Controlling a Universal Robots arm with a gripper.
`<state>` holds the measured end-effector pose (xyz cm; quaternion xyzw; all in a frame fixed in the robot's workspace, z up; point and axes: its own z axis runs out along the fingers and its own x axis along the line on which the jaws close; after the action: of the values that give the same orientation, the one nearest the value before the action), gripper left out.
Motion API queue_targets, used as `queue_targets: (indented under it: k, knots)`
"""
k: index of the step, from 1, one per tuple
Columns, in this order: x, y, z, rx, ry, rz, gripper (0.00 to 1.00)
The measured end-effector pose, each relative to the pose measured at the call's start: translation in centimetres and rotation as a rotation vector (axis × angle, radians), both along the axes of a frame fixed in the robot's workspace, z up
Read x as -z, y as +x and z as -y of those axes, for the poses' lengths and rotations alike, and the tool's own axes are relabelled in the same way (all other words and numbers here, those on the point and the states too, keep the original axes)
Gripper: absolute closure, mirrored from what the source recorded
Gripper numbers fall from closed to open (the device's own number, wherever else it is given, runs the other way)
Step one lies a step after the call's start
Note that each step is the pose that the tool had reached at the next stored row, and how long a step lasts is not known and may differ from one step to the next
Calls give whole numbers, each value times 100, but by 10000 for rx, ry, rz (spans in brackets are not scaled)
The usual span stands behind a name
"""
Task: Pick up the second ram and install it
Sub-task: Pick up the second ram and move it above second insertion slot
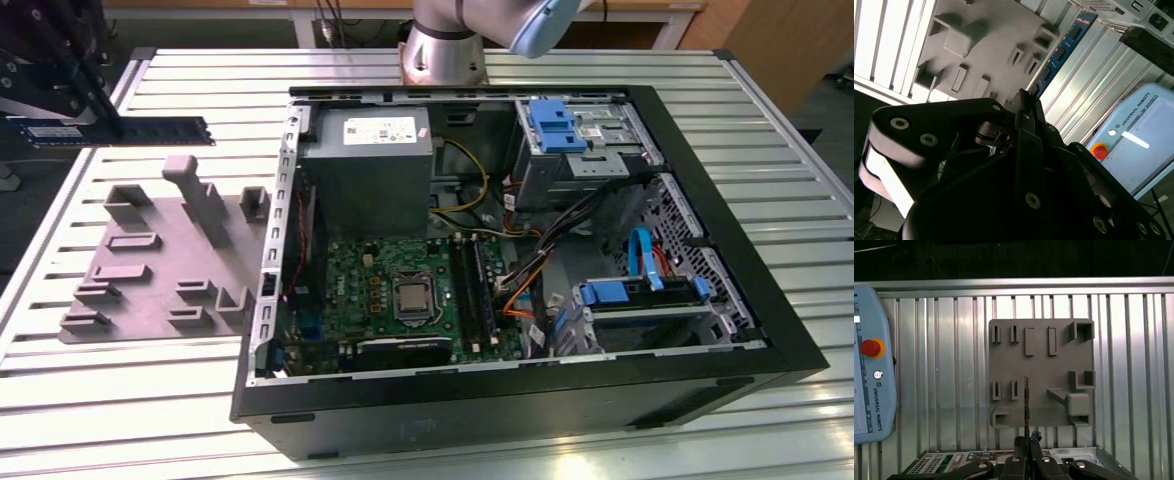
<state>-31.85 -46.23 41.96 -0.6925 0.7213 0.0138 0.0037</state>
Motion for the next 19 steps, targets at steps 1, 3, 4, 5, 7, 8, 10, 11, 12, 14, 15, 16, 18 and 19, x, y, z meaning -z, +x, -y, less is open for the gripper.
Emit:
queue_targets:
  k: [1,3,4,5,7,8,10,11,12,14,15,16,18,19]
  knots:
    - [0,11,0,0,0,0,86]
    - [0,32,0,0,0,1,86]
    - [0,43,0,0,0,0,86]
    - [0,54,0,1,0,0,86]
    - [0,77,0,0,0,0,86]
    - [0,88,0,0,0,0,86]
    - [0,110,0,0,0,0,86]
    - [0,121,0,1,0,1,86]
    - [0,132,0,1,0,1,86]
    - [0,156,0,0,-1,0,86]
    - [0,167,0,1,0,1,86]
    - [0,179,0,1,0,1,86]
    - [0,203,0,0,0,0,86]
    - [0,215,0,0,0,0,86]
